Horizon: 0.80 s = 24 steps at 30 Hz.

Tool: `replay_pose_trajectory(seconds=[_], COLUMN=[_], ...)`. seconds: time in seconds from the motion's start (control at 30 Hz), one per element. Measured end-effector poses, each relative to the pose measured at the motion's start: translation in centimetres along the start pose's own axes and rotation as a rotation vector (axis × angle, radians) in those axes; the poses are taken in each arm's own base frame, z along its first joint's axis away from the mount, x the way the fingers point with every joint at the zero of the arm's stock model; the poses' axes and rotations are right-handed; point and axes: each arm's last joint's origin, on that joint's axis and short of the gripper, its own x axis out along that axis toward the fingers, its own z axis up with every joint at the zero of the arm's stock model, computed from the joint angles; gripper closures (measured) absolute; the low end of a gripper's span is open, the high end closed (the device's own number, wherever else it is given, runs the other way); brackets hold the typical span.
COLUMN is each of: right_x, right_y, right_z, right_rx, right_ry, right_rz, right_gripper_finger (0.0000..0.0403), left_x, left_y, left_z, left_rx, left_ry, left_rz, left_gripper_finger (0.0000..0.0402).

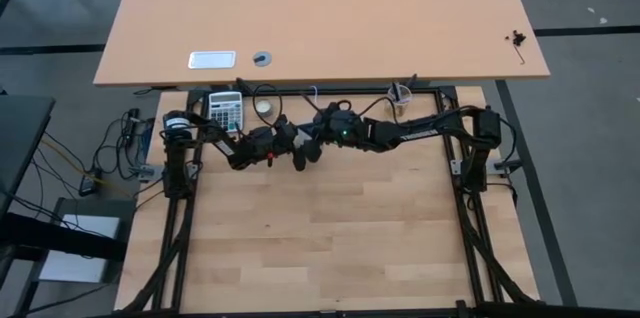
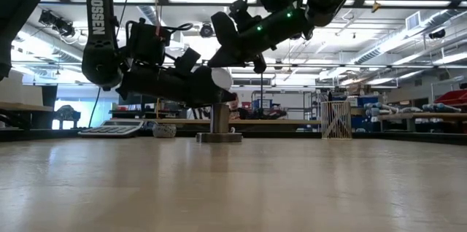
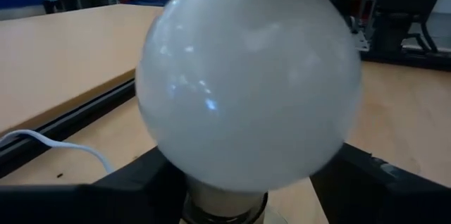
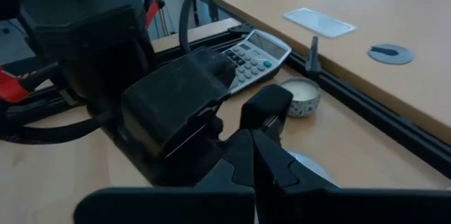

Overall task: Screw lightbulb
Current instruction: Insert the lightbulb into the lamp

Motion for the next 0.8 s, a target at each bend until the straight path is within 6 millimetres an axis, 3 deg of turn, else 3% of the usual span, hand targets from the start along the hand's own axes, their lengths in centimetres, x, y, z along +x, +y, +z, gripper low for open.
replay_pose_trajectory(seconds=[0.33,0.8], right_x=[0.2,0.2], right_y=[-0.9,-1.0], right_z=[0.2,0.1], right_rx=[0.006,0.006], right_ry=[-0.008,-0.004], right_rz=[-0.026,-0.029], right_gripper_finger=[0.0403,0.0403], left_x=[-0.1,-2.8], left_y=[0.0,0.0], left_z=[0.2,1.2], left_rx=[0.001,0.031], left_ry=[0.003,0.059], left_rz=[0.003,-0.002], left_gripper_finger=[0.0138,0.0138])
